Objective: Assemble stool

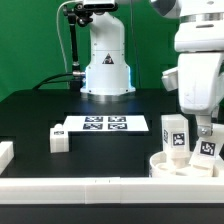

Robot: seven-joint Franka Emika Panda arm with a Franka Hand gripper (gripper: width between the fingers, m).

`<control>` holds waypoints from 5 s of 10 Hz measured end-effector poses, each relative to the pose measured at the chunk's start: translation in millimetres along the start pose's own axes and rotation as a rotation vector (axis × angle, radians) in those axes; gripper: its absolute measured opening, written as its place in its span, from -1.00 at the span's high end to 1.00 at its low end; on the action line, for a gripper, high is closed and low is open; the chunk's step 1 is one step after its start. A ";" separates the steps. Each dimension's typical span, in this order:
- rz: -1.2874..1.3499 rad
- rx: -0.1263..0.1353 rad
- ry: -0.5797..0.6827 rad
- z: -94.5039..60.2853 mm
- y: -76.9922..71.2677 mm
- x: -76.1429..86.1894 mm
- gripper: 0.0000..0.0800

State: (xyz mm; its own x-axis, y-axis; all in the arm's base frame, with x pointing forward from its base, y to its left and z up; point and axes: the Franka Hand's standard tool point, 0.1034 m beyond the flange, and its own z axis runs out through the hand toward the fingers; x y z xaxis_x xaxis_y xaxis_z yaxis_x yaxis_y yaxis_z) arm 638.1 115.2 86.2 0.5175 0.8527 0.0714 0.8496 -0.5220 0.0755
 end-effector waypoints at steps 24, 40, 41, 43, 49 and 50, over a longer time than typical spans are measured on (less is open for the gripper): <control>2.107 0.022 0.036 2.2 -0.2 -5.1 0.15; 2.867 0.247 0.022 -19.5 6.4 -1.4 -0.58; 2.876 0.264 0.032 -24.2 8.9 -1.8 -0.62; 2.738 0.246 0.042 -21.1 7.3 -2.2 -0.62; 2.032 0.117 0.042 -23.0 -2.9 9.9 -0.62; 2.001 0.115 0.039 -22.5 -4.1 10.0 -0.62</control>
Offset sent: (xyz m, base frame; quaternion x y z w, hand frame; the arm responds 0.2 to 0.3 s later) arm -0.0099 0.0029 -0.0087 0.0305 0.0091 0.2728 0.9616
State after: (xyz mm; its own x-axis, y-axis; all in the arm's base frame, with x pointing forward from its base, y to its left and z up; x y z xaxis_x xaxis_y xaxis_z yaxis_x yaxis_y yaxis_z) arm 637.5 125.4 109.0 0.5623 -0.8266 -0.0247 -0.8165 -0.5502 -0.1751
